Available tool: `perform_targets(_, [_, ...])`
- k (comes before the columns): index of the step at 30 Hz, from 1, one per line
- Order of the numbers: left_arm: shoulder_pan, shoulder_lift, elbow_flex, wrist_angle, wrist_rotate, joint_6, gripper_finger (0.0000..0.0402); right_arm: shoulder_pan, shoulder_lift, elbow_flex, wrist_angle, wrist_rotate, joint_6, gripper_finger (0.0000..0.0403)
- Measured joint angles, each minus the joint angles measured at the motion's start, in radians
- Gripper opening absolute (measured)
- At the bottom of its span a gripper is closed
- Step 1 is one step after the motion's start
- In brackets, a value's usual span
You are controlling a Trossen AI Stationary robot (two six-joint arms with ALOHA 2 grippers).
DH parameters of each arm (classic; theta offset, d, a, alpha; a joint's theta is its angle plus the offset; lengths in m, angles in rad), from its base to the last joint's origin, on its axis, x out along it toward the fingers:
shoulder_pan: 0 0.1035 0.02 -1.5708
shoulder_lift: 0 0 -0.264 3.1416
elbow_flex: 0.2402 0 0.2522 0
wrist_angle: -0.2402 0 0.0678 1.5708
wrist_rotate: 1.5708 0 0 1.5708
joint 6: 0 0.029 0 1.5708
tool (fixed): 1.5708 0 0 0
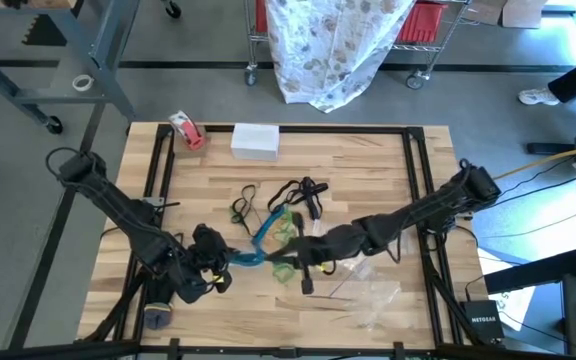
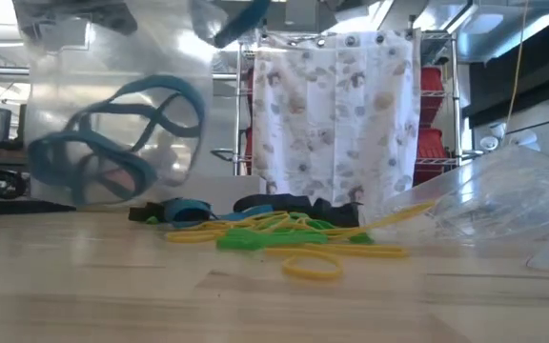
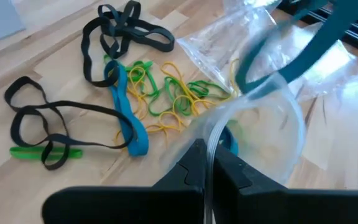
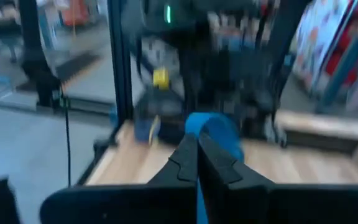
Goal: Sort rubber bands
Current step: Put the blue rubber band into the transparent zip bag
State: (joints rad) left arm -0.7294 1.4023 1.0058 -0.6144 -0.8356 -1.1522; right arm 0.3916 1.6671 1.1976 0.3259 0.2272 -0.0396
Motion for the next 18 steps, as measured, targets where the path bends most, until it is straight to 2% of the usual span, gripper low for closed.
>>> perform_targets(9, [0.026, 0.067, 0.0, 0.069, 0.001, 0.013, 0.0, -0.001, 0.002, 0.0, 0.097, -0.03, -0.138, 0.0001])
perform_targets(18, [0.04, 0.081, 0.0, 0.165, 0.01, 0.124, 0.0, -0.004, 0.002, 0.0, 0.115, -0.044, -0.234, 0.0001])
